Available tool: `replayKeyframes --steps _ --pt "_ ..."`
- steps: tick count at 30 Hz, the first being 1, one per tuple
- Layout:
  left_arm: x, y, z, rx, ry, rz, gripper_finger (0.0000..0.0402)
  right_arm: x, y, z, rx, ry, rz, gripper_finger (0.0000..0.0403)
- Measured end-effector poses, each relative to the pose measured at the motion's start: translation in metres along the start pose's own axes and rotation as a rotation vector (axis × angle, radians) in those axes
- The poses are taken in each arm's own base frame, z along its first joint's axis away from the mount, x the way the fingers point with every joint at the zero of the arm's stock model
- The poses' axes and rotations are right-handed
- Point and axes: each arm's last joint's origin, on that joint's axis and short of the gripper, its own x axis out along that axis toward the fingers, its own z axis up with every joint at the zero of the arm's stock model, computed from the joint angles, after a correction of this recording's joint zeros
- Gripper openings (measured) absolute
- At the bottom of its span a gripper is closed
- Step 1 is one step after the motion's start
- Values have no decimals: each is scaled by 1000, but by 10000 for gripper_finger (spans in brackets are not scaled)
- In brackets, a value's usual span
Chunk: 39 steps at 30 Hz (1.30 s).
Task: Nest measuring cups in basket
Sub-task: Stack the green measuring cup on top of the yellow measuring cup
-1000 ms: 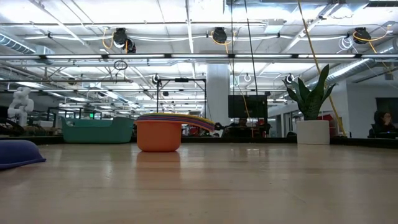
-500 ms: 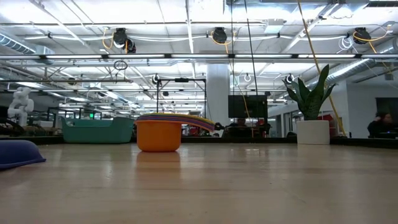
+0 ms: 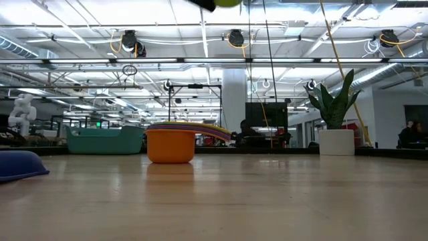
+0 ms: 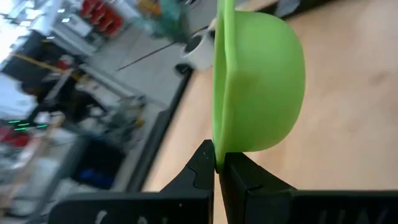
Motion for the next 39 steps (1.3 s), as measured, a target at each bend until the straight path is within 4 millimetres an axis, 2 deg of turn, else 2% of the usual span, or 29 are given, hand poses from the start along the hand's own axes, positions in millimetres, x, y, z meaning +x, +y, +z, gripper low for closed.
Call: replayKeyframes --steps 4,8,12,17,23,31,39 --pt "8 10 -8 52 59 85 6 3 -1 2 -51 -17 8 260" --pt "18 19 -13 85 105 138 6 9 0 4 -92 -110 75 260" --pt "24 23 -13 134 119 154 5 24 1 2 -139 -138 90 260" --pt "23 23 -13 213 121 180 5 45 1 -6 -236 -115 88 248" --pt "22 23 -13 236 118 199 5 60 1 -10 -250 -168 152 230" --pt "14 18 -12 310 104 199 5 71 -1 -12 -287 -181 155 197" --pt "14 18 -12 364 107 221 8 76 -2 -12 -302 -229 193 142"
